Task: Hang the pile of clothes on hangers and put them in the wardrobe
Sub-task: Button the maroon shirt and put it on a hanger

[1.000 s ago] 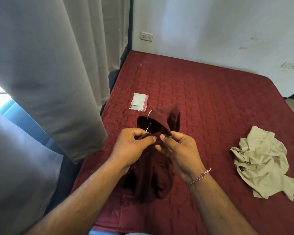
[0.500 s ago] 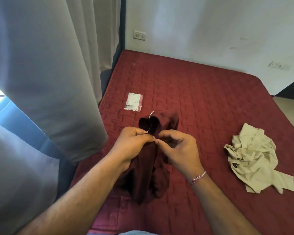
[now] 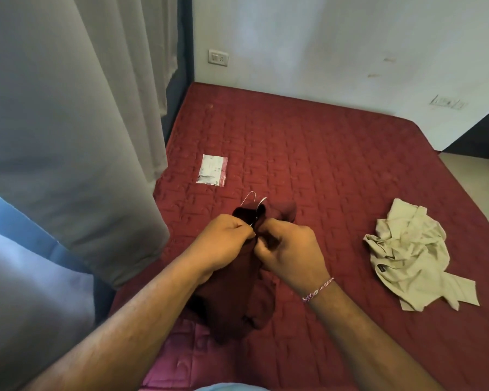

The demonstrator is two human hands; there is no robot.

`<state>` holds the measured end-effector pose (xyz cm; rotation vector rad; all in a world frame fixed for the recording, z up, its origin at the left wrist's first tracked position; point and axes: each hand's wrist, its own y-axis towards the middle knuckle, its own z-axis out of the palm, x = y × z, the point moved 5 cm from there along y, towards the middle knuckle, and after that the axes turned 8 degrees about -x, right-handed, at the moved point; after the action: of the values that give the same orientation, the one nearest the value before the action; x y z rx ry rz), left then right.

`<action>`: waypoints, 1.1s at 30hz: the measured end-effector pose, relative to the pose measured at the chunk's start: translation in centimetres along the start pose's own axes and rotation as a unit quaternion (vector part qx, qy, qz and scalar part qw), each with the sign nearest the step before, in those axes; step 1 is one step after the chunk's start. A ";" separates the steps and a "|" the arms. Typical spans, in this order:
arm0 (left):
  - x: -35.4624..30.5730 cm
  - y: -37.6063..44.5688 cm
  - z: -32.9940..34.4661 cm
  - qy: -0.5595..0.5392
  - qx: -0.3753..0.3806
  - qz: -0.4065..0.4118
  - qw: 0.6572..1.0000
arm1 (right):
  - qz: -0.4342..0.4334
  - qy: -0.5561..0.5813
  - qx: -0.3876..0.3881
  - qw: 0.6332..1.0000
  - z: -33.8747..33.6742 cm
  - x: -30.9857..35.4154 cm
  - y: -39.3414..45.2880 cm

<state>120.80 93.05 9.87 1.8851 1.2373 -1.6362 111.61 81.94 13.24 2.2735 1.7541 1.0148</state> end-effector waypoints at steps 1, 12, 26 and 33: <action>0.0 0.1 0.3 0.010 0.000 0.010 1.000 | 0.009 0.001 -0.011 1.000 -0.1 -0.2 0.0; 0.2 0.7 1.5 -0.038 -0.100 0.111 0.988 | 0.206 0.163 -0.100 0.960 -0.1 -3.0 -0.4; 0.1 -0.5 1.8 0.341 -0.076 0.251 0.903 | 0.247 0.144 -0.010 0.958 -0.6 -5.1 0.0; 0.9 -0.7 2.7 0.282 -0.094 0.202 0.933 | 0.399 0.228 -0.016 0.888 0.9 -10.3 -2.6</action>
<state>118.49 91.77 8.52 2.3668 1.0448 -0.7591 108.73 73.88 6.85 2.9686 0.7991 1.8013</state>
